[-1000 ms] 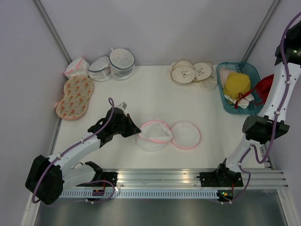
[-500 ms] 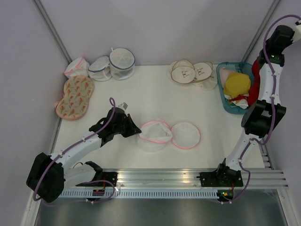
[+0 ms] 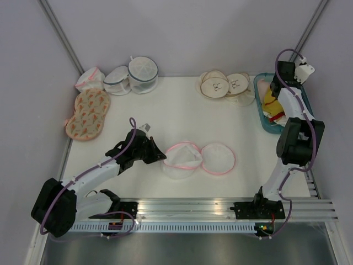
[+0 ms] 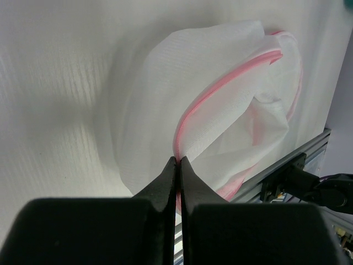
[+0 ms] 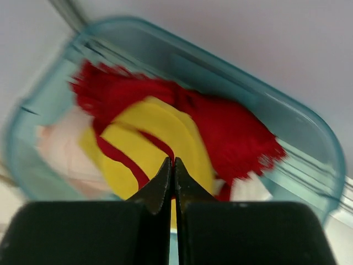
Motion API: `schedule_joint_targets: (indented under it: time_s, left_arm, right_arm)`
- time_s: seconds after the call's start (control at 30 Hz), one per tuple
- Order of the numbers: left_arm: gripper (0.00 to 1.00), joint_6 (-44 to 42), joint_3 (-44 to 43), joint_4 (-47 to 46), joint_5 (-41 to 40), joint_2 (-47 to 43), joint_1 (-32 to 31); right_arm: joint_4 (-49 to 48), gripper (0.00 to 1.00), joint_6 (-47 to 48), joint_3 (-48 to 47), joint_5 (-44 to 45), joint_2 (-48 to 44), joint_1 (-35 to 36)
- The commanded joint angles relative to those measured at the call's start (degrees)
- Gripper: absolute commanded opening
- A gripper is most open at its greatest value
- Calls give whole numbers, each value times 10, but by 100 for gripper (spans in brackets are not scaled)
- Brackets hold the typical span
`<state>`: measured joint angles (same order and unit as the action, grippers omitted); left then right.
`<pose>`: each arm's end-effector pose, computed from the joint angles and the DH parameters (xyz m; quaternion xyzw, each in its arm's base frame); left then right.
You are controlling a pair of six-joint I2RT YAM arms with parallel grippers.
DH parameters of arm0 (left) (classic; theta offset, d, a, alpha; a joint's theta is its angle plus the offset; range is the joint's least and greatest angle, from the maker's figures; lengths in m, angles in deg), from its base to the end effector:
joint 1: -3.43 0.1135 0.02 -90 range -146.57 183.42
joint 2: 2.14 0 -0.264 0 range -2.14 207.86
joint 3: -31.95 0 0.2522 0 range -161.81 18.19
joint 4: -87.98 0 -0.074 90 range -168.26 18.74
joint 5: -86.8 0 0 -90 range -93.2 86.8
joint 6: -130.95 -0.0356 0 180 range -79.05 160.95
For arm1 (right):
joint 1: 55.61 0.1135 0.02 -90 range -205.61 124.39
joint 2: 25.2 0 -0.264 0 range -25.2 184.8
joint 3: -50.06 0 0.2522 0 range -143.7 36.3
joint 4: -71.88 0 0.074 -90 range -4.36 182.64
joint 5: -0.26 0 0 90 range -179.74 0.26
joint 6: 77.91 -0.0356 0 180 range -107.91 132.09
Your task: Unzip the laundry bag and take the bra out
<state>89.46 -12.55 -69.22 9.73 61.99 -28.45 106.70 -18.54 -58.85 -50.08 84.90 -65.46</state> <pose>0.1848 -0.1243 0.1930 -0.0866 0.9063 -0.3373 0.2396 0.4345 -0.0985 0.2966 0.4345 0.7332 -0.2203 0.4745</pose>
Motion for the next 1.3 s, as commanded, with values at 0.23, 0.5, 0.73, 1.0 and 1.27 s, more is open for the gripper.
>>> schedule_joint_targets:
  time_s: [0.23,0.5,0.73,1.0,1.27]
  left_arm:
    - [2,10,32,-36,17,-34,2]
    - [2,10,37,-36,14,-52,2]
    - [2,11,42,-39,4,-65,2]
    - [2,32,74,-56,-32,-112,2]
    - [2,69,111,-36,-78,-209,2]
  right_arm:
    - [76,41,-45,52,107,-43,-17]
    - [56,98,21,80,-153,-184,3]
    - [0,90,51,247,-330,-378,129]
    - [-20,79,-102,515,-330,-564,273]
    - [136,81,-229,576,-207,-600,401]
